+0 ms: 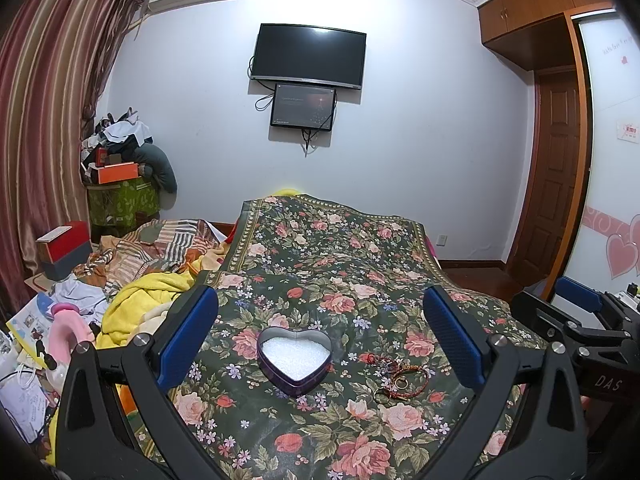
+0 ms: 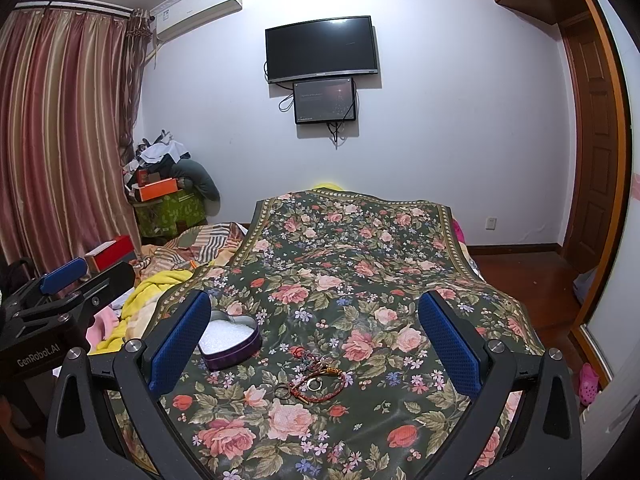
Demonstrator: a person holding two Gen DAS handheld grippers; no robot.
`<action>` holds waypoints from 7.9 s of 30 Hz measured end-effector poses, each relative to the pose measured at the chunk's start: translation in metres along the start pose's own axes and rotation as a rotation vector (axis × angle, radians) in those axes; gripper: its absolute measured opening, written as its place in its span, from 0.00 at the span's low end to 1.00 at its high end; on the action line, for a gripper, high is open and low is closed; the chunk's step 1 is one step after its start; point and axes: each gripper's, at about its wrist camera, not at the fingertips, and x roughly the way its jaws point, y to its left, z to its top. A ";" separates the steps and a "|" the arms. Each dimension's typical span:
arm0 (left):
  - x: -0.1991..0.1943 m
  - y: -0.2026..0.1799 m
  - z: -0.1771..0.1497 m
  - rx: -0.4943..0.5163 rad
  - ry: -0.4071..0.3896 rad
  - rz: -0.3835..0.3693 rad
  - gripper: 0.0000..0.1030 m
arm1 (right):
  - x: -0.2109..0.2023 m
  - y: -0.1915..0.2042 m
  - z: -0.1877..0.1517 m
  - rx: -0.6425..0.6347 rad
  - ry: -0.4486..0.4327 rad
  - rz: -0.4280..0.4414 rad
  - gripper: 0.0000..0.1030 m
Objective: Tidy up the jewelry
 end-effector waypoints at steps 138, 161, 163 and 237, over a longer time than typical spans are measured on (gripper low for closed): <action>0.132 -0.027 -0.058 0.106 0.467 -0.231 0.20 | 0.129 -0.041 -0.030 -0.176 0.605 0.217 0.06; 0.099 0.018 -0.029 0.067 0.377 -0.145 0.20 | 0.112 0.013 0.021 -0.170 0.428 0.304 0.06; 0.102 0.023 -0.028 0.065 0.374 -0.137 0.20 | 0.116 0.018 0.022 -0.169 0.426 0.316 0.06; 0.164 0.041 -0.055 0.078 0.509 -0.101 0.30 | 0.156 0.009 -0.013 -0.180 0.507 0.263 0.33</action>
